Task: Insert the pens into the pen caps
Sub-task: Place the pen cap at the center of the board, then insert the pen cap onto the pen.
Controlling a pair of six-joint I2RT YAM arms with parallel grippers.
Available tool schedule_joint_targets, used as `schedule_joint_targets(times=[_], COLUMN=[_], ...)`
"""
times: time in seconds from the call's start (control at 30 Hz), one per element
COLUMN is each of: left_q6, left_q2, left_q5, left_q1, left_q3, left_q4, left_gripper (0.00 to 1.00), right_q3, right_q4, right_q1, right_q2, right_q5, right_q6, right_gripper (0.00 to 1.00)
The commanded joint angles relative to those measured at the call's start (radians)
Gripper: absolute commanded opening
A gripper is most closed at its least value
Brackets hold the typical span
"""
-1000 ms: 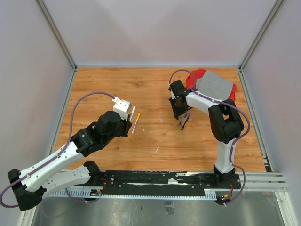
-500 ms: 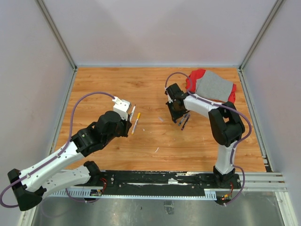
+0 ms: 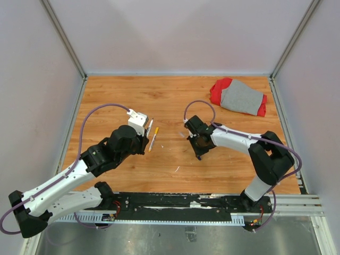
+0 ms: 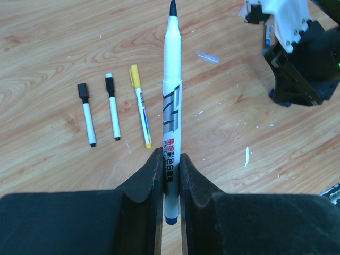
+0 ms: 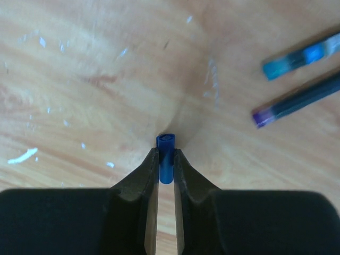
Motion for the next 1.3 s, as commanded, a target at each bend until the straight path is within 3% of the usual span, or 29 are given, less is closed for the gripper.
schedule_joint_targets(times=[0.0, 0.47, 1.07, 1.2, 1.27], left_q6=[0.012, 0.014, 0.015, 0.016, 0.018], left_q2=[-0.012, -0.005, -0.002, -0.005, -0.012], left_q5=[0.011, 0.015, 0.013, 0.008, 0.004], left_q1=[0.003, 0.003, 0.003, 0.003, 0.003], left_q3=[-0.009, -0.009, -0.009, -0.010, -0.013], left_q4=[0.034, 0.035, 0.037, 0.037, 0.037], left_gripper=[0.00, 0.01, 0.01, 0.00, 0.00], right_q3=[-0.061, -0.138, -0.108, -0.105, -0.105], right_q4=[-0.038, -0.088, -0.149, -0.153, -0.151], right_q1=[0.059, 0.098, 0.108, 0.115, 0.116], right_q2=[-0.076, -0.120, 0.005, 0.021, 0.024], right_q5=[0.061, 0.049, 0.016, 0.024, 0.026], right_q6=[0.069, 0.106, 0.063, 0.066, 0.066], right_gripper=[0.09, 0.10, 0.22, 0.22, 0.16])
